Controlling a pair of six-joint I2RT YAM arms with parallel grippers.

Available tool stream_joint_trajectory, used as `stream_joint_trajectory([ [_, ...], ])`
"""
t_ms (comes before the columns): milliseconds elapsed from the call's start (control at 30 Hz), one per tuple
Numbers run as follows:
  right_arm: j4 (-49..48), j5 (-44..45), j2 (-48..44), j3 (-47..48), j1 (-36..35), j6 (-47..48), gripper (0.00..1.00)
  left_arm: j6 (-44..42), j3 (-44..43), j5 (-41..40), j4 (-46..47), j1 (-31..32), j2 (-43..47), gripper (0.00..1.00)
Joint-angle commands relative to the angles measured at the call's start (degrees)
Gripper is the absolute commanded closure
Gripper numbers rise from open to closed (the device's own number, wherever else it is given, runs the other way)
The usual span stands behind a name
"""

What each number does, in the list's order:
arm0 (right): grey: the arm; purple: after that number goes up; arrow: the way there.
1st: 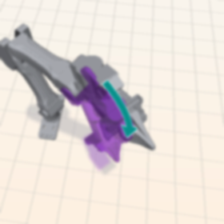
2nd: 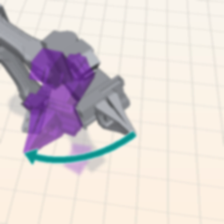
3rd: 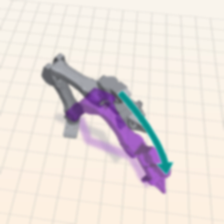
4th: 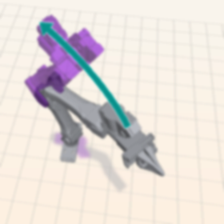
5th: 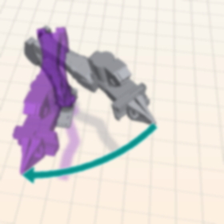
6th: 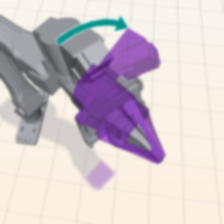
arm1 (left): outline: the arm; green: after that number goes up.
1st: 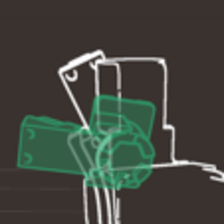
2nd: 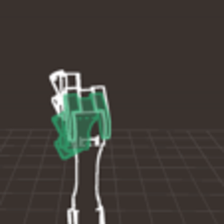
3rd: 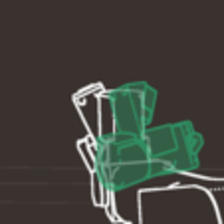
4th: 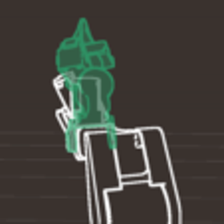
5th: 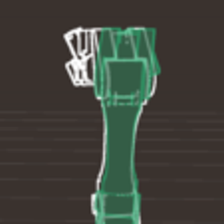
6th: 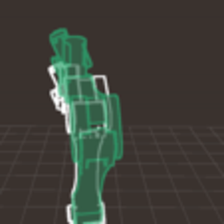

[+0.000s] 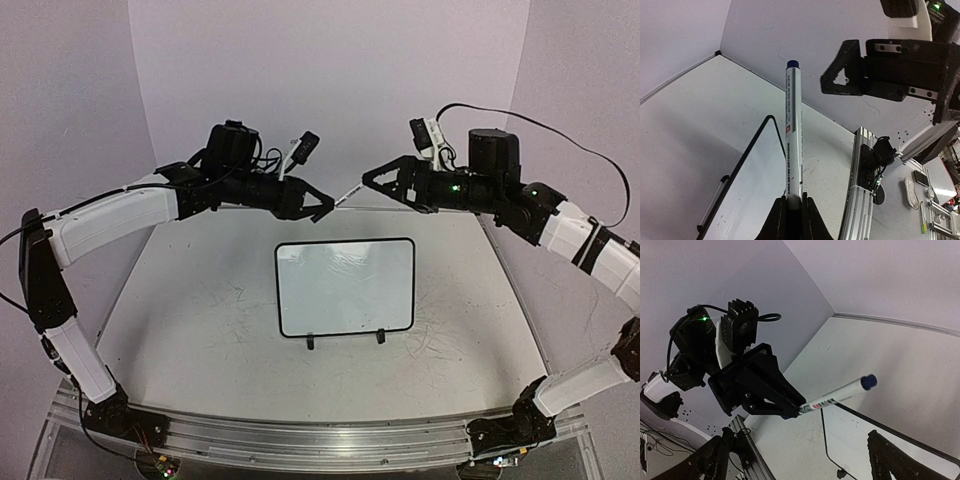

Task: Write a sentence on the whiteboard
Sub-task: Pass from the left arm to the right

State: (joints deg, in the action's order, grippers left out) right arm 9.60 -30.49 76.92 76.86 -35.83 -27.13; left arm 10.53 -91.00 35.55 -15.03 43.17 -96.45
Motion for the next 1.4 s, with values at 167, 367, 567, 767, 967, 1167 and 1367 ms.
stream_joint_trajectory([
  [167, -5.27, -9.90, 4.29, 1.83, 0.73, -2.31, 0.18, -3.27, 0.21, 7.80, 2.77, 1.97, 1.43, 1.00],
  [367, -6.91, -14.99, 7.24, 2.74, 0.85, -3.18, 0.30, -4.58, 0.99, 9.58, 2.86, 2.00, 1.79, 1.00],
  [567, -8.47, -16.71, 8.16, 3.15, 0.81, -4.36, 0.45, -5.86, 1.90, 10.82, 2.93, 2.00, 2.59, 1.00],
  [767, -9.16, -17.98, 8.34, 2.32, 0.85, -5.72, 0.53, -6.44, 2.79, 11.43, 3.00, 2.04, 3.59, 1.00],
  [967, -11.26, -19.92, 8.41, 0.38, 0.84, -6.08, 0.59, -6.73, 3.10, 10.62, 2.95, 2.00, 4.04, 1.00],
  [1167, -11.01, -20.99, 8.43, -2.13, 0.85, -4.85, 0.57, -6.93, 2.95, 10.30, 3.06, 2.00, 4.49, 1.00],
  [1367, -11.23, -20.63, 8.95, -1.44, 0.85, -4.95, 0.74, -6.49, 2.85, 11.29, 2.99, 2.03, 4.20, 1.00],
])
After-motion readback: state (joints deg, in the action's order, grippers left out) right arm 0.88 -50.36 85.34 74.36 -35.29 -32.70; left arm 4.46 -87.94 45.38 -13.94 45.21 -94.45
